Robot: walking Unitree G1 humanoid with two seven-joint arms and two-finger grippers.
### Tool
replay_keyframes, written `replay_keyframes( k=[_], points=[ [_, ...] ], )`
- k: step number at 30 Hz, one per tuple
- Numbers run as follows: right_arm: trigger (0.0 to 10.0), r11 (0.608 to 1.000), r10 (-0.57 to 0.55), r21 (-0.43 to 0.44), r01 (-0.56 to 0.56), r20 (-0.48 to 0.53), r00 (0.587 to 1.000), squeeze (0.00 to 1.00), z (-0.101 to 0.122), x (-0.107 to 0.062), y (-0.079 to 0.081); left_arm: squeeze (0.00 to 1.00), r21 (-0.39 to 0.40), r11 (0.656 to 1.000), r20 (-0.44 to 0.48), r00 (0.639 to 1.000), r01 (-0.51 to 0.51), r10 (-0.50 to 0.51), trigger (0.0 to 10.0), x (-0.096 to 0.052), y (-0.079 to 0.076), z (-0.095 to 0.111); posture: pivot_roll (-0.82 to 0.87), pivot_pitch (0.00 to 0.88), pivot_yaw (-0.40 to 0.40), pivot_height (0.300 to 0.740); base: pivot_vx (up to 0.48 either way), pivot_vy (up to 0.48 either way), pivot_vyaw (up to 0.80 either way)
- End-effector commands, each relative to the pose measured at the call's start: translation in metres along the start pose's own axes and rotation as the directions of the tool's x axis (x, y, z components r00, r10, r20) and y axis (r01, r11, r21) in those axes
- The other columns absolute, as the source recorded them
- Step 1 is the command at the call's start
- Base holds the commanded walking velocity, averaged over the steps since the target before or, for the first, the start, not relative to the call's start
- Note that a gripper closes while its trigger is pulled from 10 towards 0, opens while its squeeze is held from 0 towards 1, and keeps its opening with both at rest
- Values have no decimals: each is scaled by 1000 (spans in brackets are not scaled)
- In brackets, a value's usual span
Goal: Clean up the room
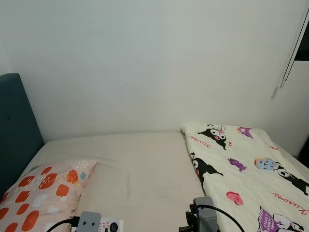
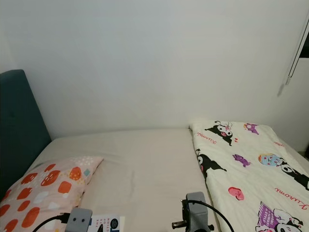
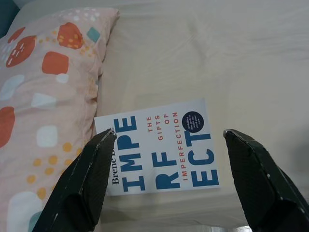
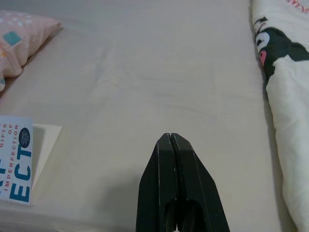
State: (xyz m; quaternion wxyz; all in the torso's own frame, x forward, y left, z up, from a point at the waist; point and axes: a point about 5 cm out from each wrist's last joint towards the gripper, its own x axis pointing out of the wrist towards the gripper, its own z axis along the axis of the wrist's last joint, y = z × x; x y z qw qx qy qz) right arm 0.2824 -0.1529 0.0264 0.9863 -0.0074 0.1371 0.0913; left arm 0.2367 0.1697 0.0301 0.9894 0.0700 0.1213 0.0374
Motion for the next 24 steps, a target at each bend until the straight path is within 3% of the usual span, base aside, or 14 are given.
replay_keyframes(
  k=[1, 9, 24],
  points=[
    [10000, 1000, 16, -22, -16, 5, 1000, 0, -1, -1, 1, 0, -11, 1000, -12, 1000, -7, 7, 10000, -1, 0, -3, -59, 81, -51, 740, 0, 0, 0],
    [10000, 1000, 13, -17, -13, 23, 1000, 0, 5, 2, -2, 0, -46, 999, 13, 1000, -27, 28, 10000, -2, -1, 1, -62, 72, -57, 740, 0, 0, 0],
    [10000, 1000, 14, -21, -14, 23, 1000, 0, 2, -2, -1, 0, -28, 999, 49, 999, 20, -18, 10000, -2, -5, 6, -67, 65, -40, 740, 0, -34, 0]
  ],
)
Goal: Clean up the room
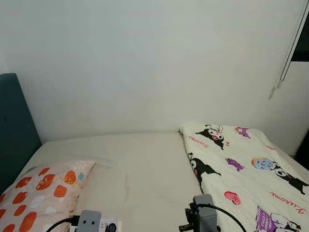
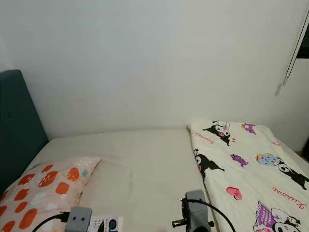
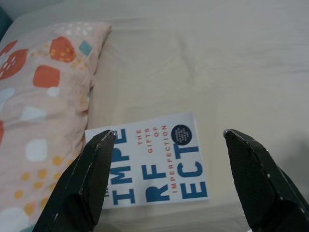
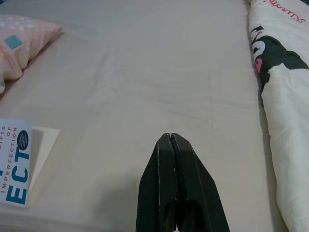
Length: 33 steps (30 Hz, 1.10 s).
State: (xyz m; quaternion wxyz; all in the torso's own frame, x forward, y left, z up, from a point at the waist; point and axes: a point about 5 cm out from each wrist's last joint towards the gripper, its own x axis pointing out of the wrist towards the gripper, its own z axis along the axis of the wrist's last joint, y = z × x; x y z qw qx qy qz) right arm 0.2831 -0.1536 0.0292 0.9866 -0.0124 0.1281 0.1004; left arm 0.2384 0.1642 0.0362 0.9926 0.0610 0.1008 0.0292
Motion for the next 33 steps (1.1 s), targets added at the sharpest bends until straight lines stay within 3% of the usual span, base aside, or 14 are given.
replay_keyframes(
  k=[1, 33],
  points=[
    [10000, 1000, -3, -7, 3, 5, 1000, 0, -2, -2, 0, 0, -9, 1000, 7, 1000, 5, -4, 10000, -2, -1, -1, -67, 64, -40, 740, 0, -304, 0],
    [10000, 1000, -5, 0, 5, -7, 1000, 0, -4, -4, 0, 0, 5, 1000, 14, 1000, 9, -9, 10000, -5, 1, 0, -65, 73, -42, 740, 0, -419, 0]
  ],
)
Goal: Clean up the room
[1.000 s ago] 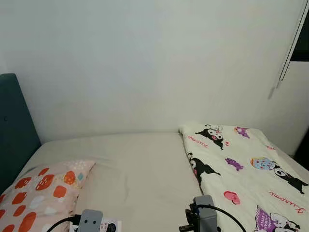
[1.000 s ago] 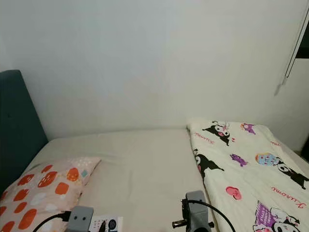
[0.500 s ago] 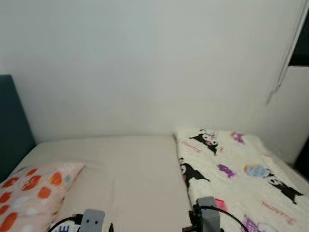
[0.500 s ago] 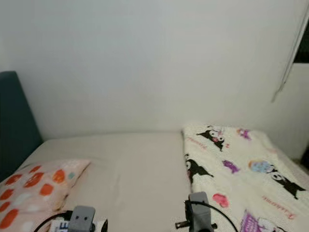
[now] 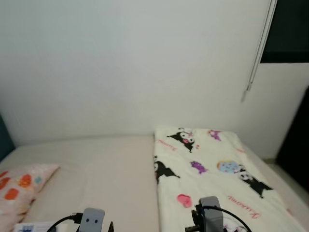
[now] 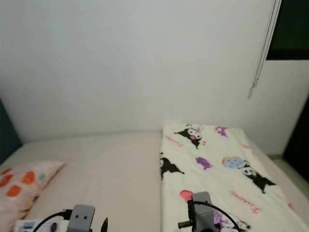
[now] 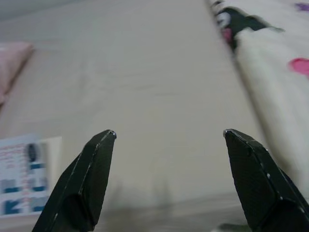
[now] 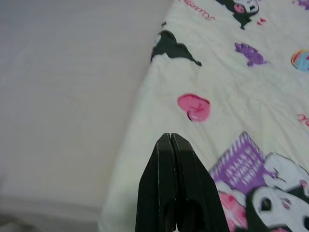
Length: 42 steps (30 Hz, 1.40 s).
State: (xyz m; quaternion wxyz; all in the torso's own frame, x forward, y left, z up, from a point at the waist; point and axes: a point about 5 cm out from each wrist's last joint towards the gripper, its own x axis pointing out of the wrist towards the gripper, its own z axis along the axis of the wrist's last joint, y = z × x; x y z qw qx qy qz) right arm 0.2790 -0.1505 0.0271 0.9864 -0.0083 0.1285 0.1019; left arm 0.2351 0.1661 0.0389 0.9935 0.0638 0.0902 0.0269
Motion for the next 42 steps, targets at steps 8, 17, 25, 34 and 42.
replay_keyframes(
  k=[8, 17, 25, 34, 42],
  points=[
    [10000, 1000, -7, 1, 7, -5, 1000, 0, 0, -1, -3, 0, 3, 1000, -5, 1000, 13, -13, 10000, -1, -2, 0, -68, 78, -38, 740, 0, -428, 0],
    [10000, 1000, 2, 10, -2, -3, 1000, 0, 0, -1, -1, 0, 5, 1000, -4, 1000, 18, -17, 10000, 0, -3, 1, -69, 88, -34, 740, 0, -427, 0],
    [10000, 1000, 1, 14, -1, -11, 1000, 0, -1, -2, -1, 0, 8, 1000, -4, 1000, 21, -21, 10000, -1, -3, 1, -65, 93, -35, 740, 0, -428, 0],
    [10000, 1000, 16, -11, -16, -15, 1000, 0, -1, -2, 1, 0, 9, 1000, -4, 1000, 24, -24, 10000, -2, -3, 1, -65, 97, -33, 740, 0, -428, 0],
    [10000, 1000, 16, -11, -16, -19, 1000, 0, -2, -2, 2, 0, 10, 1000, -6, 1000, 26, -26, 10000, -2, -2, 1, -63, 103, -30, 740, 0, -428, 184]
  ],
)
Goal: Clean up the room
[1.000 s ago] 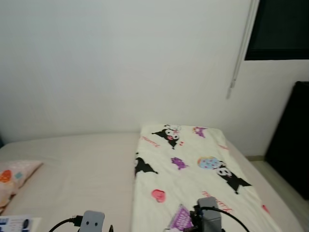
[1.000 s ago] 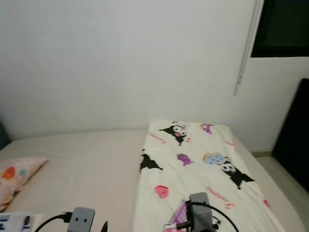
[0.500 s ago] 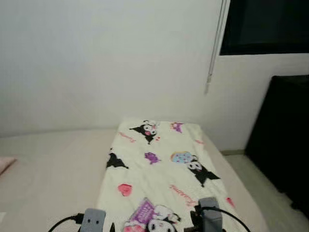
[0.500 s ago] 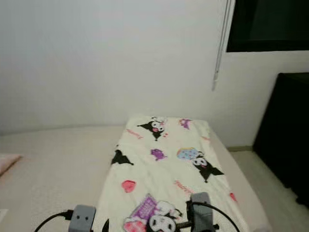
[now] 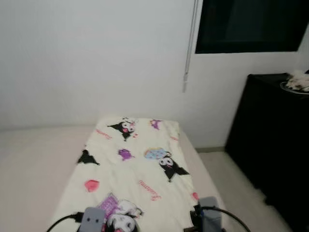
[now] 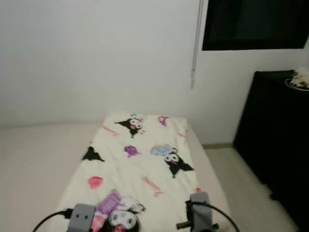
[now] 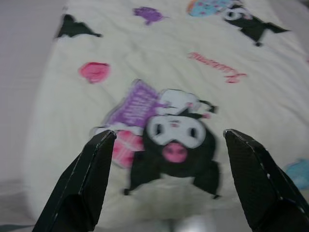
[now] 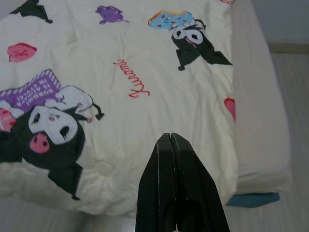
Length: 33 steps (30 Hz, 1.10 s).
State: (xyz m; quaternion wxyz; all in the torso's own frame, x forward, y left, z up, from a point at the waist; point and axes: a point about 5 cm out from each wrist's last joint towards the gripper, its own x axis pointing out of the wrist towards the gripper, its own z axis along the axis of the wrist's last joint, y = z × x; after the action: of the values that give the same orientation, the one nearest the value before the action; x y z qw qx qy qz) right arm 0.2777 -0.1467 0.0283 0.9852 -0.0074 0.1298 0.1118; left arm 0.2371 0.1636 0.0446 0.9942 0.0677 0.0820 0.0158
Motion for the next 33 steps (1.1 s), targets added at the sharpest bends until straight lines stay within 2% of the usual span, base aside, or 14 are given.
replay_keyframes(
  k=[1, 33],
  points=[
    [10000, 1000, -4, -9, 4, -17, 1000, 0, -3, -2, -2, 0, 1, 1000, -25, 1000, 7, -6, 10000, -3, 0, -5, -63, 103, -30, 740, 0, -428, 544],
    [10000, 1000, -8, -5, 8, -20, 1000, 0, -3, -2, -2, 0, 6, 1000, -21, 1000, 15, -15, 10000, -3, 0, -3, -60, 107, -25, 740, 0, -421, 541]
  ],
)
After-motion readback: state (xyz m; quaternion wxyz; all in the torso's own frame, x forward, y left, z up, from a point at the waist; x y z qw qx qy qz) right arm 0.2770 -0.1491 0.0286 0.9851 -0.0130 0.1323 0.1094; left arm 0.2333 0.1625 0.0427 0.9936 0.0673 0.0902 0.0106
